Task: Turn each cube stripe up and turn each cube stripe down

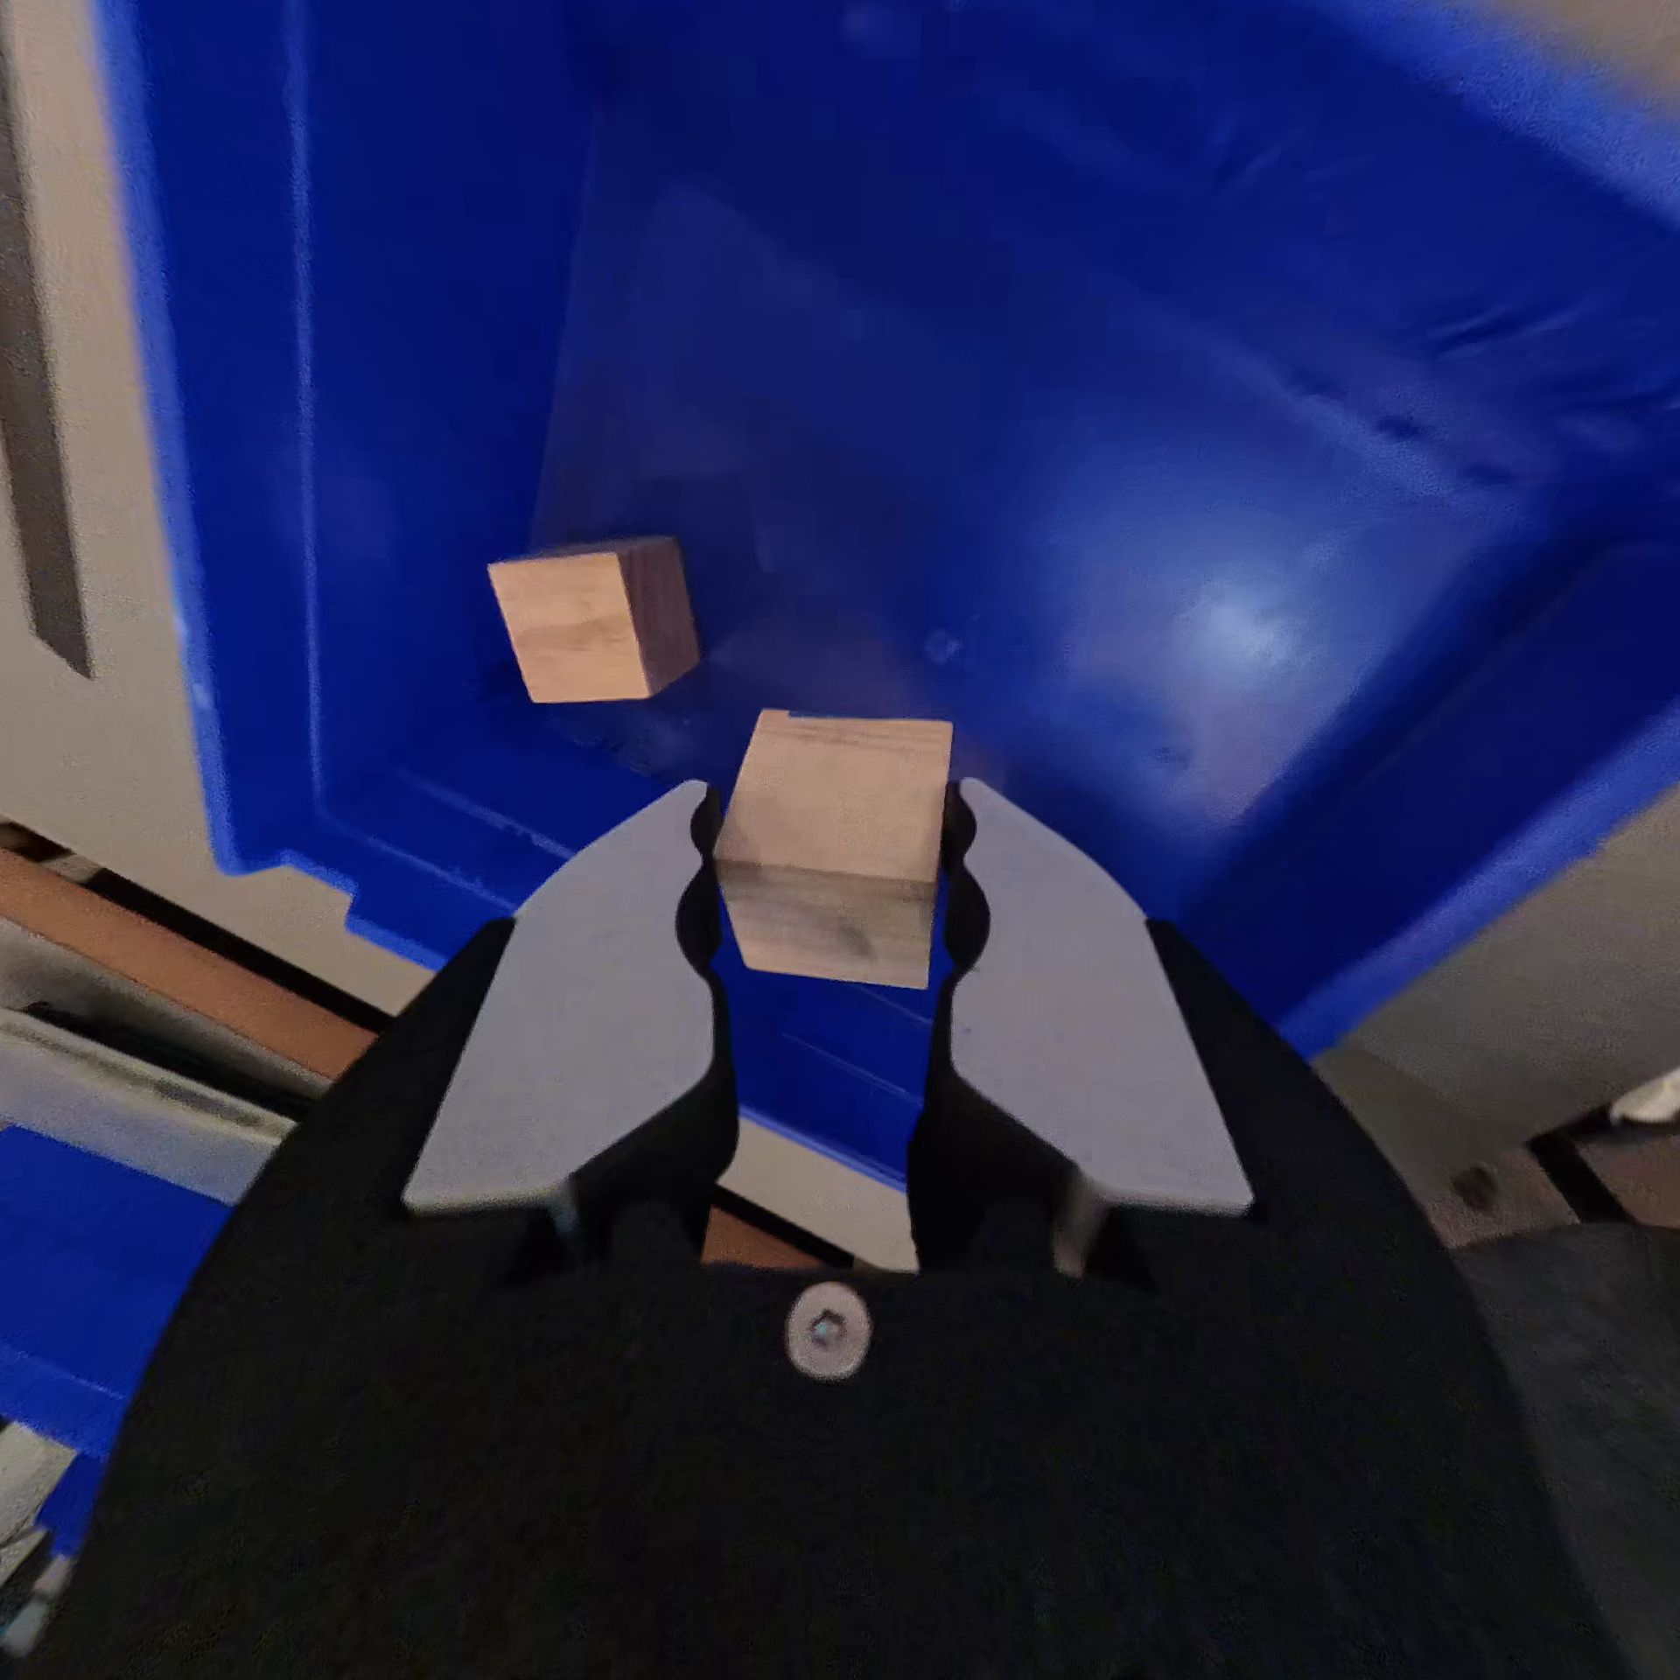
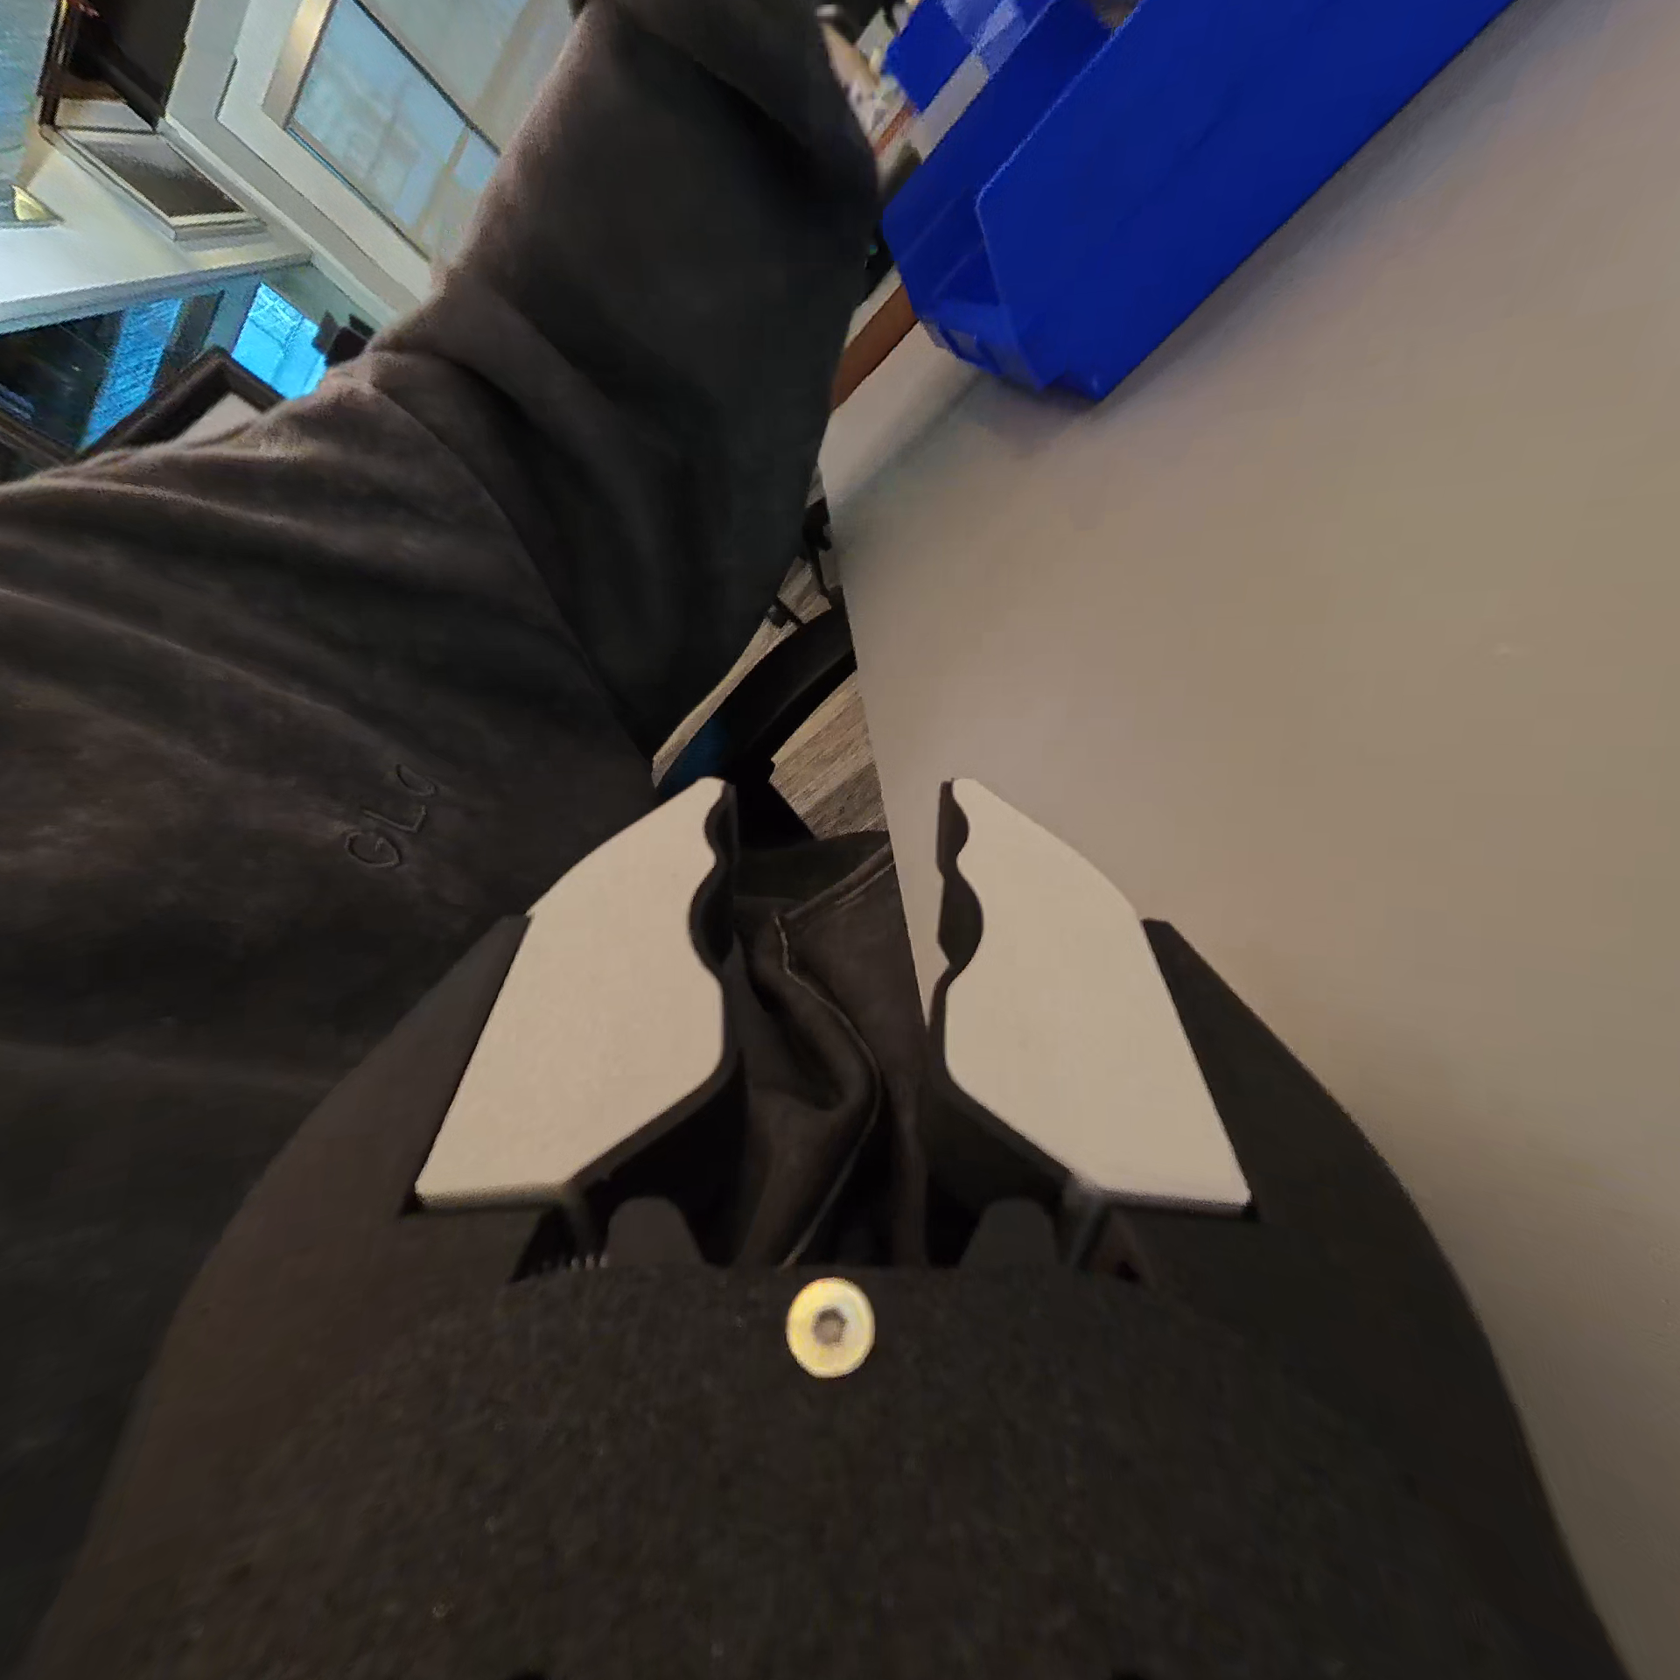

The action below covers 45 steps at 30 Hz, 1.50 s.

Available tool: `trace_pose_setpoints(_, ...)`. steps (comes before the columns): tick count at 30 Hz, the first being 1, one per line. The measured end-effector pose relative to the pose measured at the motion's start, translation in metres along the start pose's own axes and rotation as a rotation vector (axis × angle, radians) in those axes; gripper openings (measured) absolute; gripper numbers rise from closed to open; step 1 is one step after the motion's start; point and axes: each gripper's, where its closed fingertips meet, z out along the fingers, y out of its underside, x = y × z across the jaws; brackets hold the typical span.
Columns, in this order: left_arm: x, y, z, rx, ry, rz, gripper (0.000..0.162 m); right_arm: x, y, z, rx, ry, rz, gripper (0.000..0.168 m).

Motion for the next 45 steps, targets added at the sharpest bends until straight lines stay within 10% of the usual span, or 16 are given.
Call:
trace_pose_setpoints(16,0.189,-0.221,-0.058,0.535,0.063,0.193,0.045,0.019,-0.010,-0.020,0.078,0.116,-0.005,0.038)
trace_pose_setpoints(21,0.214,-0.262,-0.117,0.996,0.676,-0.251,0.045,0.024,-0.026,-0.026,0.159,0.109,0.030,0.042)
trace_pose_setpoints(28,0.232,-0.272,-0.142,1.055,1.321,-0.537,0.045,0.018,-0.097,-0.030,0.272,0.049,0.154,0.076)
trace_pose_setpoints(45,0.223,-0.281,-0.112,1.044,1.087,-0.646,0.058,0.055,-0.144,0.010,0.332,-0.118,0.349,0.045)
